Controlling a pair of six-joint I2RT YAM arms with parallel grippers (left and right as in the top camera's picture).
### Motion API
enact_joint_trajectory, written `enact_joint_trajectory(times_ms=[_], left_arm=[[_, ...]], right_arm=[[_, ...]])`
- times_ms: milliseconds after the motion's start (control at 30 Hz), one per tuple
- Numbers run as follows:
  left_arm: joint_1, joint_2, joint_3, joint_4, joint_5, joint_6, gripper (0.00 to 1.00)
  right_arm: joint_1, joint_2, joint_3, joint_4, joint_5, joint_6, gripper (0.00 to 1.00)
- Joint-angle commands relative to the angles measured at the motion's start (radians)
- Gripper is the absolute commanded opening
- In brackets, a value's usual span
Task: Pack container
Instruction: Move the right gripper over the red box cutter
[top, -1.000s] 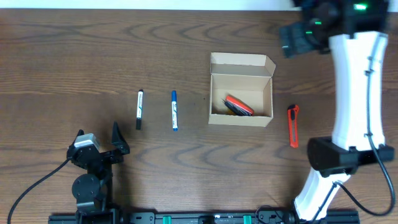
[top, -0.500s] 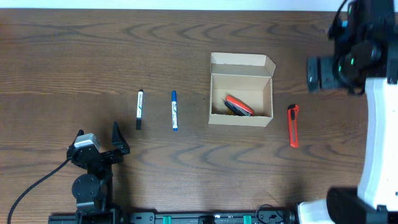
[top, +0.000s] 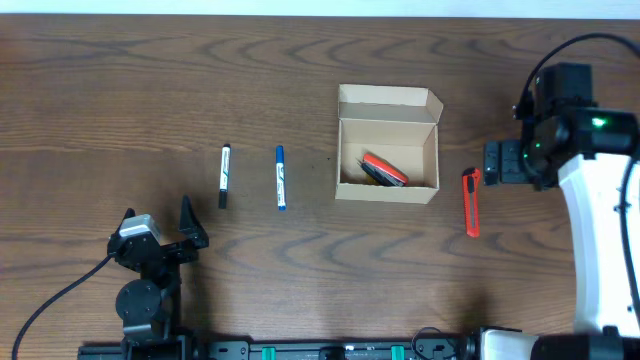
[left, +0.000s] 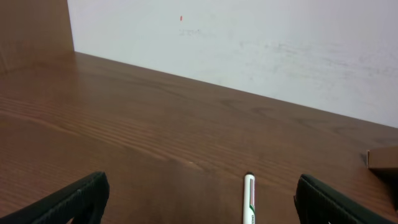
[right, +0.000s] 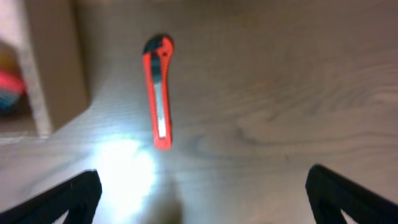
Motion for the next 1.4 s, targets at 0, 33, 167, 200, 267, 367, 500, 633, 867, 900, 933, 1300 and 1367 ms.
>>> enact_joint_trajectory(times_ms=[0, 33, 167, 200, 267, 367, 500, 633, 867, 900, 933, 1300, 1367], left_arm=[[0.007, -0.006, -0.016, -0.048, 0.009, 0.003, 0.95], [0.007, -0.006, -0.016, -0.048, 0.009, 0.003, 0.95], [0.007, -0.006, -0.016, -0.048, 0.009, 0.003, 0.95], [0.007, -0.006, -0.016, -0.048, 0.009, 0.003, 0.95], [0.007, -0.006, -0.016, -0.048, 0.009, 0.003, 0.95], [0.007, -0.006, -0.016, -0.048, 0.009, 0.003, 0.95], [0.007, -0.006, -0.016, -0.048, 0.009, 0.003, 0.95], [0.007, -0.006, -0.016, -0.048, 0.009, 0.003, 0.95], [0.007, -0.006, -0.016, -0.048, 0.009, 0.003, 0.95], [0.007, -0.006, -0.016, -0.048, 0.009, 0.003, 0.95], [0.007, -0.006, -0.016, -0.048, 0.009, 0.003, 0.95], [0.007, -0.006, -0.016, -0.048, 0.009, 0.003, 0.95], [0.007, -0.006, -0.016, -0.048, 0.009, 0.003, 0.95]], right_arm=[[-0.032, 0.032, -0.076, 0.074, -0.007, -0.011, 0.99], [-0.038, 0.044, -0.089, 0.099, -0.030, -0.024, 0.99], [-0.043, 0.096, -0.113, 0.141, -0.072, -0.026, 0.99], [-0.043, 0.111, -0.117, 0.149, -0.072, -0.020, 0.99], [-0.043, 0.139, -0.132, 0.171, -0.072, -0.019, 0.99], [-0.043, 0.182, -0.156, 0.208, -0.089, -0.019, 0.99], [-0.043, 0.246, -0.161, 0.219, -0.117, -0.024, 0.99], [-0.043, 0.295, -0.161, 0.241, -0.159, -0.074, 0.99], [-0.044, 0.336, -0.161, 0.271, -0.186, -0.086, 0.99], [-0.044, 0.336, -0.161, 0.274, -0.186, -0.086, 0.99], [-0.043, 0.336, -0.161, 0.277, -0.185, -0.086, 0.99], [-0.044, 0.337, -0.219, 0.338, -0.161, -0.064, 0.99], [-0.044, 0.337, -0.232, 0.343, -0.150, -0.056, 0.99]])
